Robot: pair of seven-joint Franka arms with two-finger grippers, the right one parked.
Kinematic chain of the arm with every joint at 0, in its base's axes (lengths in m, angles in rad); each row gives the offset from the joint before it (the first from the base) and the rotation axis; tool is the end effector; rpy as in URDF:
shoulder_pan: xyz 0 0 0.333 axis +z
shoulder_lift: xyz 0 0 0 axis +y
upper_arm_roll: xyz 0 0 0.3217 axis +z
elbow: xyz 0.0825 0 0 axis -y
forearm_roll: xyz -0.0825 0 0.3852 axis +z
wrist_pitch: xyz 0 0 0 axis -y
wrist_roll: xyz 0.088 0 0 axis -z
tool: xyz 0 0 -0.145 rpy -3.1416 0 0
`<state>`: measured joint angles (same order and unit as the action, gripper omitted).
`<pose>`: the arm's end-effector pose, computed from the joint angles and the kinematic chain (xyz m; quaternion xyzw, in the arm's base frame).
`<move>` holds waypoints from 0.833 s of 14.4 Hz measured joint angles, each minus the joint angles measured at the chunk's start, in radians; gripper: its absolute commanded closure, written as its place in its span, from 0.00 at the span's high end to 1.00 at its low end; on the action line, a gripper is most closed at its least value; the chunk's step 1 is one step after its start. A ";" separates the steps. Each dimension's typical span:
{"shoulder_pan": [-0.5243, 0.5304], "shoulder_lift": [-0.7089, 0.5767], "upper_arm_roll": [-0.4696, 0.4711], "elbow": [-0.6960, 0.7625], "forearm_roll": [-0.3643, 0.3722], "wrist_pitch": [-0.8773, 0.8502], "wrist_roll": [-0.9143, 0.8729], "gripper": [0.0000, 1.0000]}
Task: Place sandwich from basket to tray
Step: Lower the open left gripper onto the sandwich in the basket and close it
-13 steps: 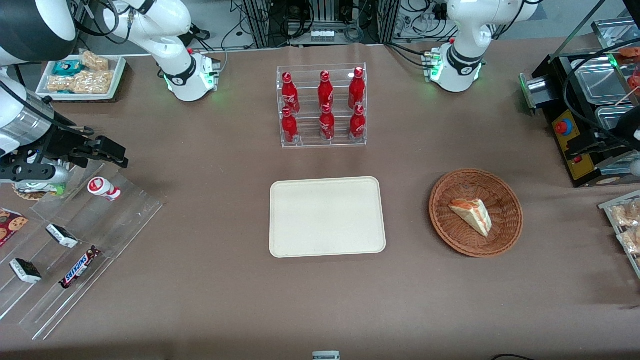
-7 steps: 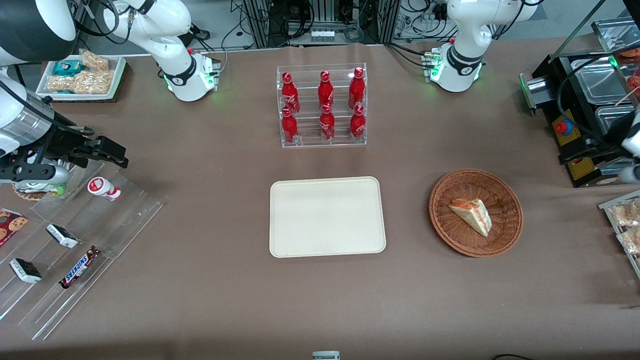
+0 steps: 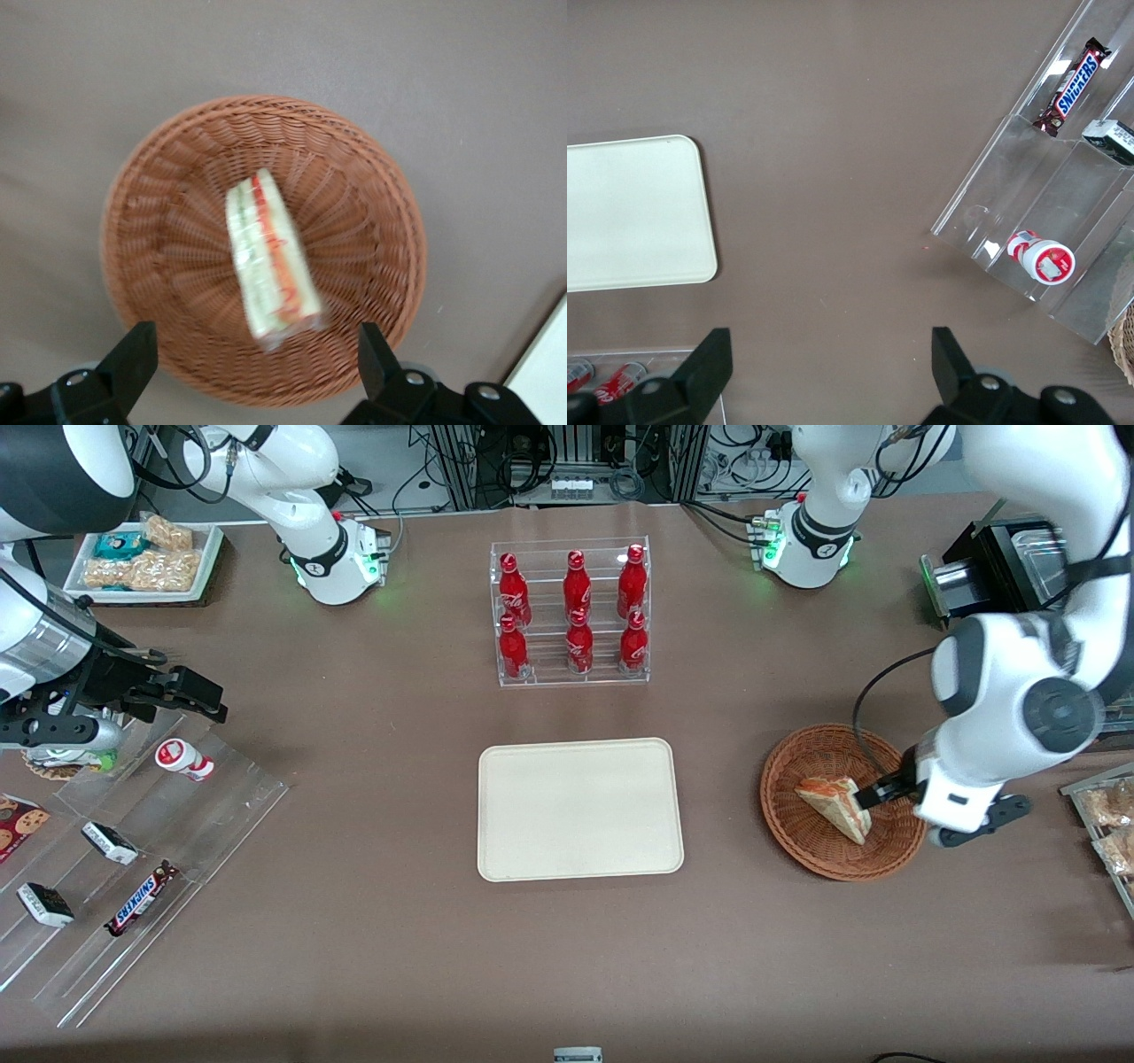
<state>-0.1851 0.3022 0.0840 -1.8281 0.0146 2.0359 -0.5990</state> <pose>0.6155 -0.0634 0.3291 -0.9691 -0.2413 0.0374 0.0338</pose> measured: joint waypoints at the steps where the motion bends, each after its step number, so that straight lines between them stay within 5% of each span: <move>1: -0.006 0.013 0.000 -0.009 0.000 0.030 -0.055 1.00; 7: -0.003 0.050 0.005 -0.112 -0.003 0.108 -0.132 1.00; 8: -0.003 0.058 0.005 -0.124 -0.011 0.126 -0.135 0.90; 10: -0.003 0.079 0.005 -0.140 -0.027 0.173 -0.144 0.24; 11: -0.004 0.091 0.005 -0.142 -0.029 0.187 -0.149 0.07; 12: -0.003 0.100 0.005 -0.142 -0.029 0.192 -0.153 0.00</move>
<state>-0.1886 0.4026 0.0891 -1.9702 -0.0148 2.2281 -0.7516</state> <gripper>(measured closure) 0.317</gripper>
